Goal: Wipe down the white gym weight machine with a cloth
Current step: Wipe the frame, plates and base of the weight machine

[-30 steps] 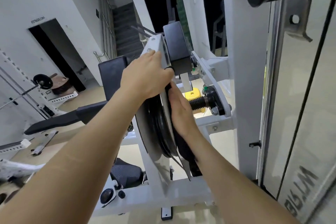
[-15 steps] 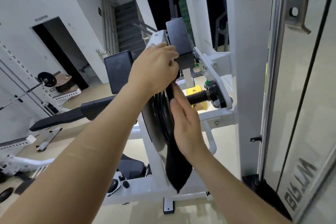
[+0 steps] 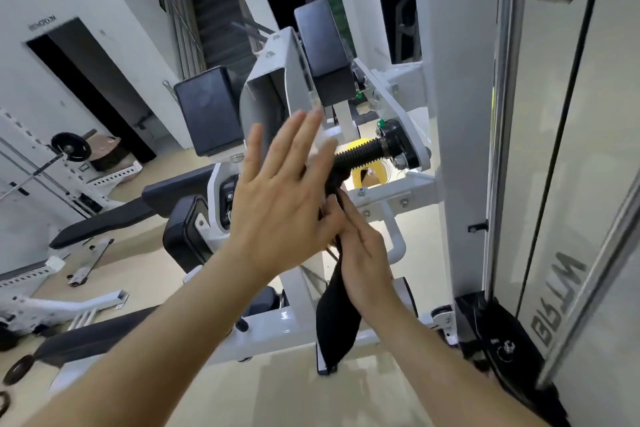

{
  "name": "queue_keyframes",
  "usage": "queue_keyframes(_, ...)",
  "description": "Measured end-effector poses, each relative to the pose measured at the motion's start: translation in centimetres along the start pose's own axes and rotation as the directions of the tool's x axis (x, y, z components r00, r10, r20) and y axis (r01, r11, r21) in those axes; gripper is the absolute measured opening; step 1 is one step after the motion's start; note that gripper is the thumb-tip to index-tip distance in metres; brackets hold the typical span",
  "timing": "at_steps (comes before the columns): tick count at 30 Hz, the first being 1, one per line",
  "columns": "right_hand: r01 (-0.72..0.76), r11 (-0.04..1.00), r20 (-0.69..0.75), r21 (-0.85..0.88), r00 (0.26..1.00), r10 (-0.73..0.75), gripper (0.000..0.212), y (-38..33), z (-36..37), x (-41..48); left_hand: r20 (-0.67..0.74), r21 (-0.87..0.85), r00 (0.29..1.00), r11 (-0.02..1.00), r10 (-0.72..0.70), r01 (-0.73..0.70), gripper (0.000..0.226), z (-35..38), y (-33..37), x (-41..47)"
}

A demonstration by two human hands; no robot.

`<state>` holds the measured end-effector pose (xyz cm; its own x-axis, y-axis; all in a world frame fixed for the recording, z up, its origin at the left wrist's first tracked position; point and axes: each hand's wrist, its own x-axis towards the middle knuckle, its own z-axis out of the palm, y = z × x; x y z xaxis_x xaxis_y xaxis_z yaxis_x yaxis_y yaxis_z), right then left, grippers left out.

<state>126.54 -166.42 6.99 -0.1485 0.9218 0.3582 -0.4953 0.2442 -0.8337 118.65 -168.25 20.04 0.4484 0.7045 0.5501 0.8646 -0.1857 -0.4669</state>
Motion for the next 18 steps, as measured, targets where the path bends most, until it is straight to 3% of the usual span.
queue_keyframes(2,-0.154,0.985,-0.071,-0.079,0.986,0.148,0.036,1.5,-1.2,2.2,-0.044,-0.136,0.976,0.969,-0.212,0.204,0.072,0.2,0.9,-0.5)
queue_keyframes(4,-0.366,0.898,-0.096,-0.243,0.931,0.353,0.025,1.4,-2.0,5.2,-0.085,-0.323,0.928,0.891,-0.362,0.318,0.079,0.2,1.8,-0.6)
queue_keyframes(6,-0.419,0.833,-0.105,-0.362,0.906,0.41,0.022,1.6,-1.6,6.7,-0.111,-0.473,0.865,0.792,-0.489,0.387,0.086,0.3,2.6,-1.0)
queue_keyframes(8,-0.303,0.916,-0.113,-0.264,0.953,0.283,0.029,1.2,-0.8,4.6,-0.035,-0.651,0.756,0.589,-0.654,0.479,0.096,0.7,3.6,-2.0)
queue_keyframes(9,-0.175,0.967,-0.116,-0.188,0.981,0.155,0.036,0.4,-0.3,2.3,0.049,-0.744,0.676,0.425,-0.735,0.515,0.099,0.9,4.0,-2.5)
queue_keyframes(11,-0.04,0.997,-0.068,-0.071,0.997,0.036,0.045,-0.2,-0.3,-1.0,0.243,-0.83,0.545,0.118,-0.803,0.545,0.098,1.3,5.2,-3.0)
queue_keyframes(12,-0.036,0.998,-0.032,-0.05,0.999,0.035,0.046,0.1,-0.5,-1.2,0.289,-0.828,0.507,0.053,-0.812,0.558,0.097,1.7,5.6,-3.1)
queue_keyframes(15,-0.257,0.956,-0.118,-0.137,0.963,0.242,0.038,0.7,-1.5,1.1,0.277,-0.842,0.507,0.048,-0.816,0.537,0.086,2.5,6.2,-3.5)
queue_keyframes(18,-0.518,0.805,-0.161,-0.289,0.855,0.493,0.042,1.0,-2.0,4.3,0.259,-0.853,0.505,0.051,-0.823,0.52,0.078,2.6,6.1,-3.4)
